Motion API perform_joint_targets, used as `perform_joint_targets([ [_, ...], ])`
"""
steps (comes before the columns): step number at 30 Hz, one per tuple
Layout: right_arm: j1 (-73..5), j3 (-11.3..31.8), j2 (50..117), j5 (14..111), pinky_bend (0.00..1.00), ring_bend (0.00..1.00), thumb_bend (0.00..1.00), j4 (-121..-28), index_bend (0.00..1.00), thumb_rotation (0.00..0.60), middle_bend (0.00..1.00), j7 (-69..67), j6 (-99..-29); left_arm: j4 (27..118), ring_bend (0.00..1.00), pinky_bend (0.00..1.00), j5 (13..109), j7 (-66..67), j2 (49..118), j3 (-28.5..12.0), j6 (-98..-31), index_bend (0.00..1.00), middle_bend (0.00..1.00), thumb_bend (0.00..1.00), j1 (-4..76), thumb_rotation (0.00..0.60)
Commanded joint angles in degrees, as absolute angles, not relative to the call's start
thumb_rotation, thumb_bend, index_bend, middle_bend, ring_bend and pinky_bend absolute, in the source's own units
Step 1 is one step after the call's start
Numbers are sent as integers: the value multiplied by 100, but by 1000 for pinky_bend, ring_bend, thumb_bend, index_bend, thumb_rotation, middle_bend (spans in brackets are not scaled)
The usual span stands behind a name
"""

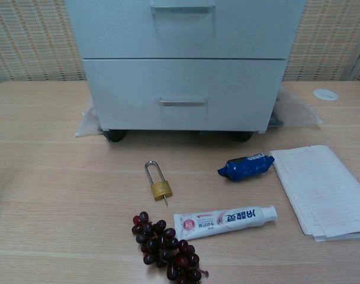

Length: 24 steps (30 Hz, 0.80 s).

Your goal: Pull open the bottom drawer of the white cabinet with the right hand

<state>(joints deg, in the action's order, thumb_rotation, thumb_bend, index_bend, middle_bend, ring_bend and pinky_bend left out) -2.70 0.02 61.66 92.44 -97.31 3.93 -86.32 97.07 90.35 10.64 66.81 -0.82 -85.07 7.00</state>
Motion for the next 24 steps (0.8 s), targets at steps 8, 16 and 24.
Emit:
perform_joint_targets([
  [8,-262,46,6201,9284,359,358,301,-9692,319,600,426,385,-8731,9713,0,104,9044,1073,6682,-73,-8513,25,0,327,696,600],
  [16,-458,194,6082,9317,360,358,301,-9912,319,600,430,737,-8590,9728,0,104,9056,1079,6653,-93,-8507,25,0,326,719,600],
  [24,-1071,574,6041,9121,638,610,301,-10570,307,600,627,1766,-7909,9759,0,104,9119,1102,6647,-78,-8510,25,0,327,735,600],
])
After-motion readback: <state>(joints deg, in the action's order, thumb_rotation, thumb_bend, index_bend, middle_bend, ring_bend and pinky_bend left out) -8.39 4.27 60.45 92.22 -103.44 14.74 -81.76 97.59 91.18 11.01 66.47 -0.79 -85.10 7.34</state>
